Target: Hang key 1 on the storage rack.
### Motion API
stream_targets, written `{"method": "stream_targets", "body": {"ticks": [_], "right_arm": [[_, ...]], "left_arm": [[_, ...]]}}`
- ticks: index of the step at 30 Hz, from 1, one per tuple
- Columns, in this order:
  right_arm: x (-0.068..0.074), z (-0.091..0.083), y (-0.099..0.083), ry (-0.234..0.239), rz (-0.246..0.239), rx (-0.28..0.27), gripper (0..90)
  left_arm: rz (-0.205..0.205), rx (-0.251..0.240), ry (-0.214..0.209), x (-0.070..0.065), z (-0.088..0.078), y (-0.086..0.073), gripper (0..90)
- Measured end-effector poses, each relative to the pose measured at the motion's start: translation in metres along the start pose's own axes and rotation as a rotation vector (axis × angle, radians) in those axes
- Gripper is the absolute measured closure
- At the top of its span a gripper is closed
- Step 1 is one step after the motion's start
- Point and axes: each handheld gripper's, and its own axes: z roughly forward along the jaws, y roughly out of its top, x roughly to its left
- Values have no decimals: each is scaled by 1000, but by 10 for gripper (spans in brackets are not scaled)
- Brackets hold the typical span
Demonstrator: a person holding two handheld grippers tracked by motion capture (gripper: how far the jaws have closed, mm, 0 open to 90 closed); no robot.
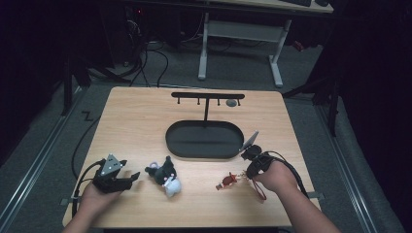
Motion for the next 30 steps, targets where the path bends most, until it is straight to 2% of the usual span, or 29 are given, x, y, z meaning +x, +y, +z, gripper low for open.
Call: {"method": "stream_targets", "body": {"ticks": [3,5,6,11,18,19,20,23,26,27,28,30], "right_arm": [[4,-7,-2,1,5,13,834],[4,-11,-2,-7,-39,12,835],[6,-14,-2,-4,-26,23,834],[11,-25,-3,-13,-49,29,834],[15,-32,-6,-6,-56,42,834],[17,-34,-7,-5,-34,49,834],[16,-36,-7,-2,-52,41,834],[17,-43,-9,2,-29,34,835],[15,-51,-10,12,-39,18,835],[17,-54,-10,13,-4,24,835],[15,-55,-10,13,-21,17,835],[16,-60,-11,14,4,16,835]], "left_arm": [[0,0,0,0,0,0,295],[-1,1,-1,0,1,0,295],[-1,1,-2,0,1,0,295],[-1,2,-3,0,1,0,295],[-1,3,-4,0,1,0,295],[-2,4,-4,0,1,0,296],[-1,4,-5,0,1,0,295],[0,5,-5,0,1,0,295],[1,6,-6,-1,1,0,295],[1,6,-7,-1,1,0,295],[1,6,-7,-1,1,0,295],[0,7,-8,-1,1,0,295]]}}
